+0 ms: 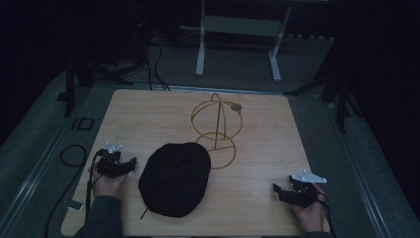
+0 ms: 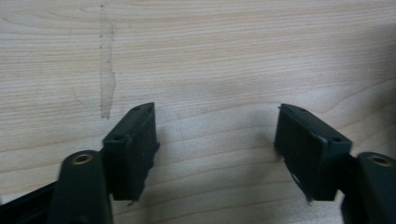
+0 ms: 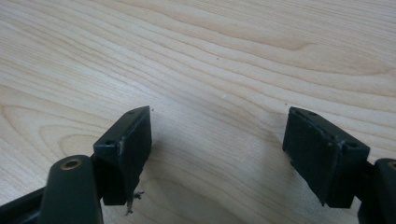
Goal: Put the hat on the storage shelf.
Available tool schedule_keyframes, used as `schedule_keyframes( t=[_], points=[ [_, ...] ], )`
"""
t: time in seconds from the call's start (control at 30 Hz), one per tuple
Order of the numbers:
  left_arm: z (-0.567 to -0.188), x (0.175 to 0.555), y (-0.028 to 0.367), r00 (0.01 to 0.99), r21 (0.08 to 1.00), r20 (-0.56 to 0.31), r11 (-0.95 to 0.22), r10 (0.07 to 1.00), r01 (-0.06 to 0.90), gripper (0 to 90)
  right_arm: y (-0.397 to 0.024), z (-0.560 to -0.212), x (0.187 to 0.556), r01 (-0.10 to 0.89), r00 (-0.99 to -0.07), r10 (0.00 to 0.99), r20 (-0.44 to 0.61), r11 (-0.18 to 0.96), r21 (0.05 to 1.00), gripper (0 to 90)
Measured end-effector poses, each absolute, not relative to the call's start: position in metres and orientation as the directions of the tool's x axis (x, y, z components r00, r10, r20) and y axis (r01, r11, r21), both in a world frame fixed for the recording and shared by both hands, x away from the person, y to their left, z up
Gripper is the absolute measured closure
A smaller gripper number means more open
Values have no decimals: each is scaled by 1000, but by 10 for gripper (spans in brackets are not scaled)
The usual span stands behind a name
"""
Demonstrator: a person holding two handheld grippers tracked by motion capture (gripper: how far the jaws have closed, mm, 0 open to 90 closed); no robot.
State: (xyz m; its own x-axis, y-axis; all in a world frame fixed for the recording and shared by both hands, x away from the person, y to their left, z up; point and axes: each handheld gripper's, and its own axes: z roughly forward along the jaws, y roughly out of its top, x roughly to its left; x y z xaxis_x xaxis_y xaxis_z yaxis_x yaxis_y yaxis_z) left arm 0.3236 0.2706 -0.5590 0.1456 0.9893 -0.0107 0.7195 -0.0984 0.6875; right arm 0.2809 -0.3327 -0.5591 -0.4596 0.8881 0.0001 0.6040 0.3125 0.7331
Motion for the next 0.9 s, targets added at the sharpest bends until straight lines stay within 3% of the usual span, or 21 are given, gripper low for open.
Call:
schedule_keyframes(
  t=[0.2,0.9],
  points=[
    [-554,324,275,134,664,-12,-92,991,742,486,-333,-559,281,604,-462,887,0,314,732,226],
    [-515,313,276,264,682,-104,-124,959,720,596,-332,-559,281,603,-467,884,0,318,732,216]
  ],
)
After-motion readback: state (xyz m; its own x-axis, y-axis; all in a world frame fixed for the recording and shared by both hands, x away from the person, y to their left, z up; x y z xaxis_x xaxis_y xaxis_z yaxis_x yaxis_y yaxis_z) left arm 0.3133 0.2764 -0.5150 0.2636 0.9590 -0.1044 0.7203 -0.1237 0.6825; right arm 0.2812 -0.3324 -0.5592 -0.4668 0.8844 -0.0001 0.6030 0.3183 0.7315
